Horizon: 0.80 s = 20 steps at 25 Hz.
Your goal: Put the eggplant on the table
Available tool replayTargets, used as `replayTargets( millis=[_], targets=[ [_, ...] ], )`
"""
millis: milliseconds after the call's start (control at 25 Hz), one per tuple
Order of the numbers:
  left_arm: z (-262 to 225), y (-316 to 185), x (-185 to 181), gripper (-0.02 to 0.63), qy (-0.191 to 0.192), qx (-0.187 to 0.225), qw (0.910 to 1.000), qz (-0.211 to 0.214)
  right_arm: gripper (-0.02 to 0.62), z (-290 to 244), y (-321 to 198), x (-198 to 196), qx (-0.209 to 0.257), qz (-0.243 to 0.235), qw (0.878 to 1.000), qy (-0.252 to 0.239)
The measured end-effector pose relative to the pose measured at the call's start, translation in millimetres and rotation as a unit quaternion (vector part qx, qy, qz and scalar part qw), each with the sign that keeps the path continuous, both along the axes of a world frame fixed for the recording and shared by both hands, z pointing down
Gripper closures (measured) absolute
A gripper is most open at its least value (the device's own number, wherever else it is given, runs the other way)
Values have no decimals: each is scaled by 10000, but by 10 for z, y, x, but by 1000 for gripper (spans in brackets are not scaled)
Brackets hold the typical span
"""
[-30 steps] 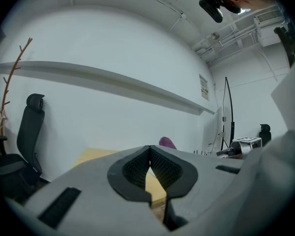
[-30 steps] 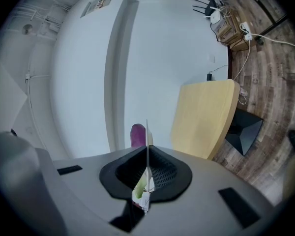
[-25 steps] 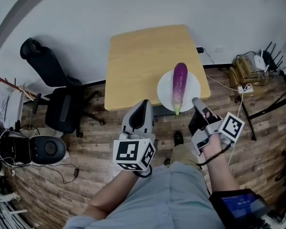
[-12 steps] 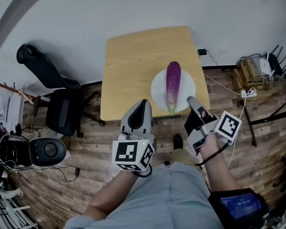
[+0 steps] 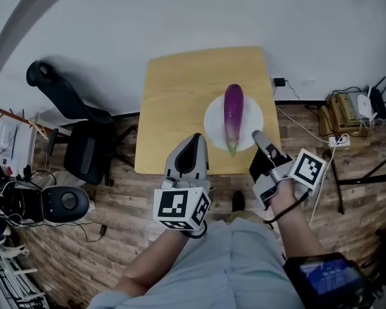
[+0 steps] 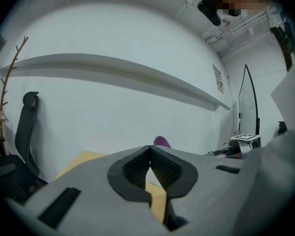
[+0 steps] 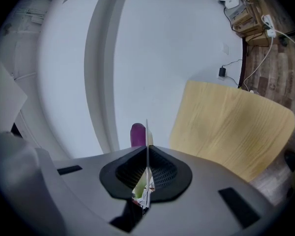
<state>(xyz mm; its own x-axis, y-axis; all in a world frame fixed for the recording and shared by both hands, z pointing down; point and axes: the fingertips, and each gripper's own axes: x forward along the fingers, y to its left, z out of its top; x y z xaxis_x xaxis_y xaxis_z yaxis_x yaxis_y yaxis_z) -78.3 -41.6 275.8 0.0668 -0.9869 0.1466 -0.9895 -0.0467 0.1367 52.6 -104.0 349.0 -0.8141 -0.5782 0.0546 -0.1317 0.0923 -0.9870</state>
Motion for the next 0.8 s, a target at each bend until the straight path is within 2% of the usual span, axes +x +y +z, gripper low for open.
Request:
replayTargets(
  millis=[480,800],
  targets=[
    [1,-337,-209,600,26,33,9996,-275,583,6,-405,-225,-2,-235,9997,-51],
    [202,-675,-456,600,84,-148,9998,-70,583,158,-729,-509,-29,-108,9999,-51]
  ],
)
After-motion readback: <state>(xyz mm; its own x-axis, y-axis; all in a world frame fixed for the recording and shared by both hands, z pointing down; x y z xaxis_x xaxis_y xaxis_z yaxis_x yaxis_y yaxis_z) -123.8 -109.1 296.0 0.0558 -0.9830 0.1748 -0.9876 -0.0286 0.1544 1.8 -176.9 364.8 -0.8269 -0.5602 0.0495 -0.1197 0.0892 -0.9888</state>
